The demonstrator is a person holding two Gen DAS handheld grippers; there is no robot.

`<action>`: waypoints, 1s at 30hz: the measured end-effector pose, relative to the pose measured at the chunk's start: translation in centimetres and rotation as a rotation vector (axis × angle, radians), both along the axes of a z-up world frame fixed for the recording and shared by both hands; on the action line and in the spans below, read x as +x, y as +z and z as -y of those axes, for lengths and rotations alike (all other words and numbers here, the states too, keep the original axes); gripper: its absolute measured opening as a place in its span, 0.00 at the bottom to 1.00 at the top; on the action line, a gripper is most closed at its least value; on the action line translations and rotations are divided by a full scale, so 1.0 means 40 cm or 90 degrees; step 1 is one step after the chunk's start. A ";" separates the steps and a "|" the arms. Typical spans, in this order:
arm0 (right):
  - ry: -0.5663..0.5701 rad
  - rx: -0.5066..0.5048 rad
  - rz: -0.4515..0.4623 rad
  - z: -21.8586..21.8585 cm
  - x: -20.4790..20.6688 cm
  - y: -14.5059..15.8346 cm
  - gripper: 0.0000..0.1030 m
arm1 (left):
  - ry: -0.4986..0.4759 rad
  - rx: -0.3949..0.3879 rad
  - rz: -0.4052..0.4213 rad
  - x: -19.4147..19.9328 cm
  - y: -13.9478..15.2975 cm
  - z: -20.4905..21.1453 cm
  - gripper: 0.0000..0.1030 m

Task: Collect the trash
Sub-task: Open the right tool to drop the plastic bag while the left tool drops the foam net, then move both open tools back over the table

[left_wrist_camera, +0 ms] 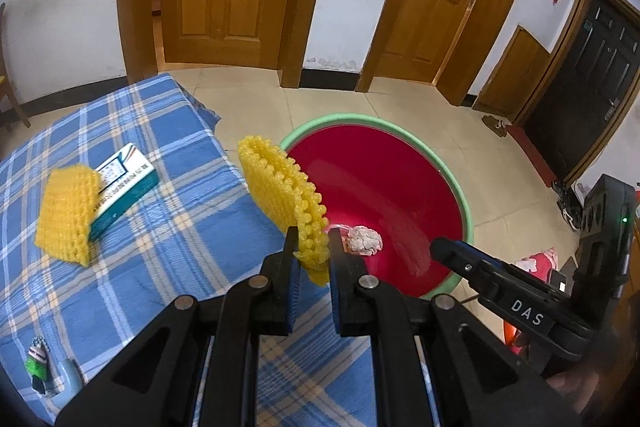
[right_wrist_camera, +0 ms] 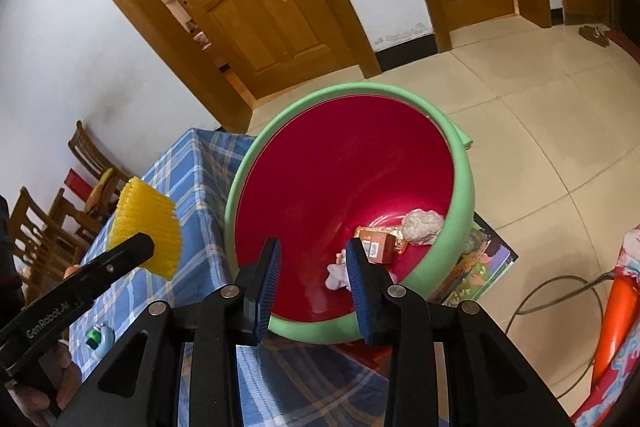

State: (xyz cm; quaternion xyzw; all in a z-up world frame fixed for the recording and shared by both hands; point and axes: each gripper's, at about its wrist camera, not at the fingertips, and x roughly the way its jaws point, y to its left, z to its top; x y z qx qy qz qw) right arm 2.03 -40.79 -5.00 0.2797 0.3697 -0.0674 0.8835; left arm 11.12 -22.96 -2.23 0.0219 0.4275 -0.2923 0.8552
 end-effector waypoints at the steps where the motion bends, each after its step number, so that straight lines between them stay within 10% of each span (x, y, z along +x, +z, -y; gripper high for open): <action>1: -0.002 0.002 0.000 0.003 -0.001 -0.001 0.34 | -0.002 0.001 -0.002 0.000 -0.004 0.007 0.11; 10: -0.017 0.011 0.002 0.019 -0.024 -0.005 0.34 | -0.025 0.007 -0.003 0.003 -0.027 0.057 0.12; 15: -0.025 0.014 0.000 0.022 -0.031 -0.004 0.34 | -0.025 0.012 0.005 0.004 -0.031 0.070 0.40; 30: -0.016 0.006 0.016 -0.014 -0.040 0.030 0.43 | 0.020 0.013 0.026 0.010 0.008 -0.011 0.41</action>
